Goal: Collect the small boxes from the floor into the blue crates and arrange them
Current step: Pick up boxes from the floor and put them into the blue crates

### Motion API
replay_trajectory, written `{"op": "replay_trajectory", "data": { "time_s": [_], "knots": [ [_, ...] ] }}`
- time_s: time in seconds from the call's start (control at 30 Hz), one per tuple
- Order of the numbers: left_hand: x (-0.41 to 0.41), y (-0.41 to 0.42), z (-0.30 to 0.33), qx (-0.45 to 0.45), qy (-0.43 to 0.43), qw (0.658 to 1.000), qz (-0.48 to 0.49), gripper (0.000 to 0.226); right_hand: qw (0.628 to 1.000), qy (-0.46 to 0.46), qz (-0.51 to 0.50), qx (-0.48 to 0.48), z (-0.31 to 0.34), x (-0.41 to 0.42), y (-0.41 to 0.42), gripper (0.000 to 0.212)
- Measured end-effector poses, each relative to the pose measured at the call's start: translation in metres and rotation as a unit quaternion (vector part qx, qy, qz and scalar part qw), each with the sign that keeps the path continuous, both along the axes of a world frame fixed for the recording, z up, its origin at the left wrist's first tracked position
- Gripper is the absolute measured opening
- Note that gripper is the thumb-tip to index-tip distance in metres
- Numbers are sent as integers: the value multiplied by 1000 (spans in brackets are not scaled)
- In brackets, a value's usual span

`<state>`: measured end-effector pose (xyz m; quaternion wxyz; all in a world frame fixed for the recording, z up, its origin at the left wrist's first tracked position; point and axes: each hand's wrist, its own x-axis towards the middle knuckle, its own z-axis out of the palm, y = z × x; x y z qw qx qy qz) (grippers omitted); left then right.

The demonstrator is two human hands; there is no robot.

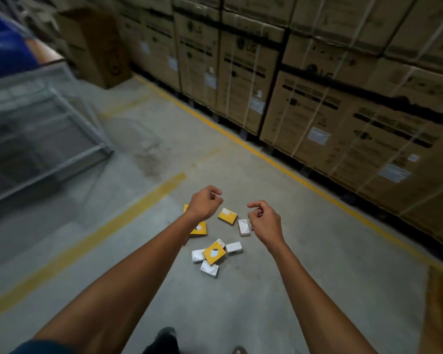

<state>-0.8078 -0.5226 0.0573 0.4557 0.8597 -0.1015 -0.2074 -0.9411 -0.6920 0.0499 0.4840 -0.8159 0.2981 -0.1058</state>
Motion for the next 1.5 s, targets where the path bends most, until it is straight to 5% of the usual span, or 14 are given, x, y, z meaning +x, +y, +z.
{"op": "replay_trajectory", "data": {
  "time_s": [0.47, 0.73, 0.97, 1.5],
  "knots": [
    [-29, 36, -4, 18, -19, 999, 42, 21, 995, -15, 89, -45, -1, 5, 8, 20],
    [-25, -1, -42, 74, -64, 995, 23, 23, 980, 1, 173, -96, -56, 25, -30, 27],
    [-7, -44, -177, 108, -94, 990, -13, 33, 967, -17, 213, -138, -180, 53, -72, 33],
    [43, -25, -575, 169, -142, 974, -44, 48, 940, 23, 283, -189, -584, 93, -82, 49]
  ]
}}
